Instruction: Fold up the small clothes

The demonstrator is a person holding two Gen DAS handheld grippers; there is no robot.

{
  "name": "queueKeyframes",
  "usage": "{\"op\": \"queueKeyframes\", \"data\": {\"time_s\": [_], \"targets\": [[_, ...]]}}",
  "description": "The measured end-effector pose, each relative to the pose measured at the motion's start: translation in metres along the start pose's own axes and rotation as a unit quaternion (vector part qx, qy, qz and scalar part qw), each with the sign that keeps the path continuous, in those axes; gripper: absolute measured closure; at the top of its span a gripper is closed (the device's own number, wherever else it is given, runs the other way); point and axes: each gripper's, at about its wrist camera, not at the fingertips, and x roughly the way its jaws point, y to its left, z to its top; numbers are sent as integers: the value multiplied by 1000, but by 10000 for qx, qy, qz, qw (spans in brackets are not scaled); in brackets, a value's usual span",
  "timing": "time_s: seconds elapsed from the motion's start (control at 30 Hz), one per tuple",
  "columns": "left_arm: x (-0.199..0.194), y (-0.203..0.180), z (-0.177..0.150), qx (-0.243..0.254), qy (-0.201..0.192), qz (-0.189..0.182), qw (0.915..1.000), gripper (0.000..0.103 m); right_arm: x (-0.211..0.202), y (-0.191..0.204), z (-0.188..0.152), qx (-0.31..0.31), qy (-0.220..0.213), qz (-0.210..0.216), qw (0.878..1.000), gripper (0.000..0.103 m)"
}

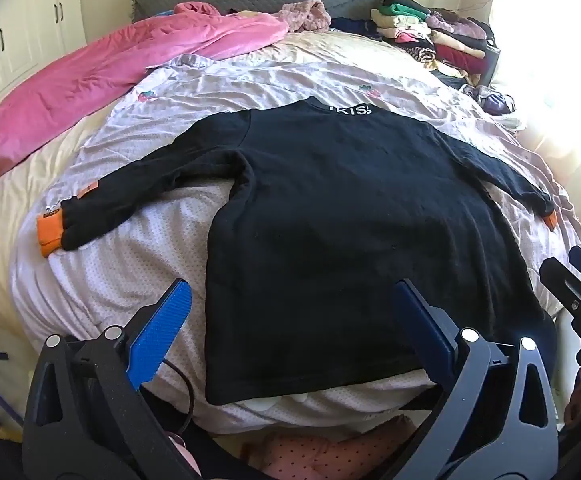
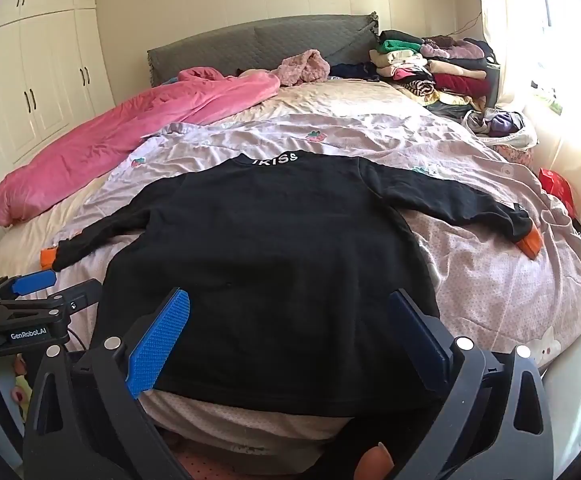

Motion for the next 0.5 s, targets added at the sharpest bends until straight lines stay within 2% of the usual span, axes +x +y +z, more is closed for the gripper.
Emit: {"op": "queueKeyframes", "data": {"time_s": [0.5], "targets": [[1,-1,2,-20,-12,-17,10000,9,-2,3,0,16,11,5,10000,4]]}}
